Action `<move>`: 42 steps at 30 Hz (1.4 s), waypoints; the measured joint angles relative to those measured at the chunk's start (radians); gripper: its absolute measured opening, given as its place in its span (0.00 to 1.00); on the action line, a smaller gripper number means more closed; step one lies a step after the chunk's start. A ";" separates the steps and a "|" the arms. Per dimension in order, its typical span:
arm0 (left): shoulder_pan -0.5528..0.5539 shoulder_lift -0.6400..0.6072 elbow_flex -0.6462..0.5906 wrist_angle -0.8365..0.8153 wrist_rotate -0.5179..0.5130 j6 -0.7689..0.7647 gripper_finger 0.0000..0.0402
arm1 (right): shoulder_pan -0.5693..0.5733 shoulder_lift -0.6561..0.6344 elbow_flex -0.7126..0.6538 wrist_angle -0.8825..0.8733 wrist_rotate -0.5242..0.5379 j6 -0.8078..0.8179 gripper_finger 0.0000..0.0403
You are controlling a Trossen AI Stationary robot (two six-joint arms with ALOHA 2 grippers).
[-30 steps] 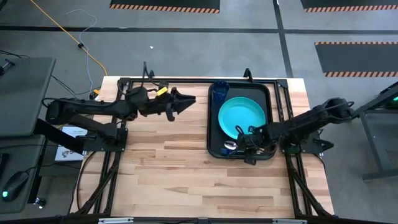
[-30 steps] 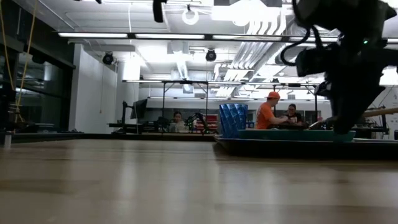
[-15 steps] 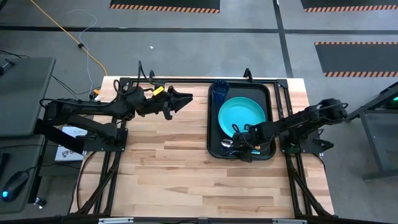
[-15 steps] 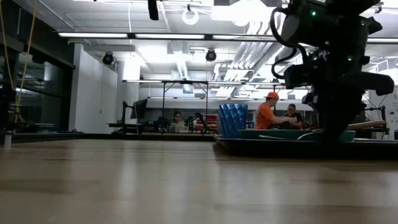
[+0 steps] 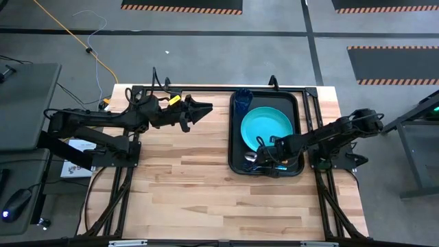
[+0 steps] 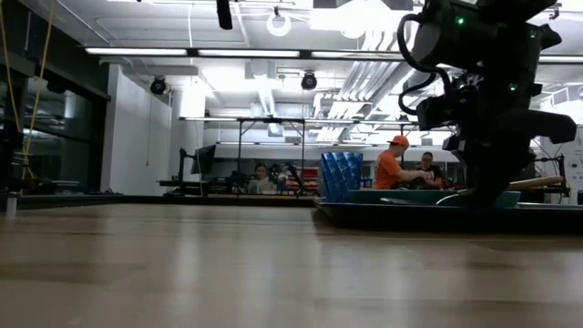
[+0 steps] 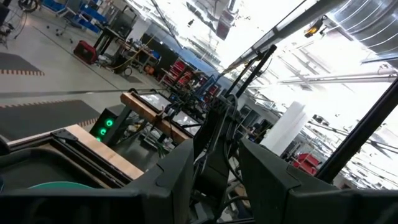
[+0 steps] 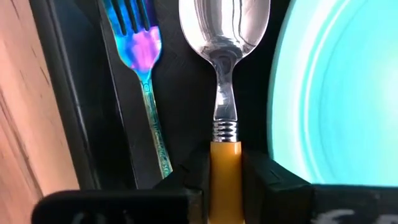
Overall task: Pick and place plate/cup/fork/spoon on tray
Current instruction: Put the orange spoon on the black tray to bottom of the blue plate, then adjust the blue plate on the black tray
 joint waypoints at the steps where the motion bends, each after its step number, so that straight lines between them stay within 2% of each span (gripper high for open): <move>1: 0.000 0.000 0.000 0.000 0.000 0.000 0.29 | 0.000 0.000 0.000 0.000 0.000 0.000 0.11; 9: 0.000 0.000 0.000 0.000 0.000 0.000 0.29 | 0.000 0.000 0.000 -0.001 0.001 -0.026 0.24; 29: 0.000 0.000 0.000 -0.001 0.013 0.001 0.29 | 0.000 0.000 0.000 -0.003 -0.006 -0.019 0.26; 42: 0.000 0.001 0.000 -0.006 0.013 0.002 0.29 | 0.000 -0.018 0.006 -0.074 -0.005 -0.067 0.26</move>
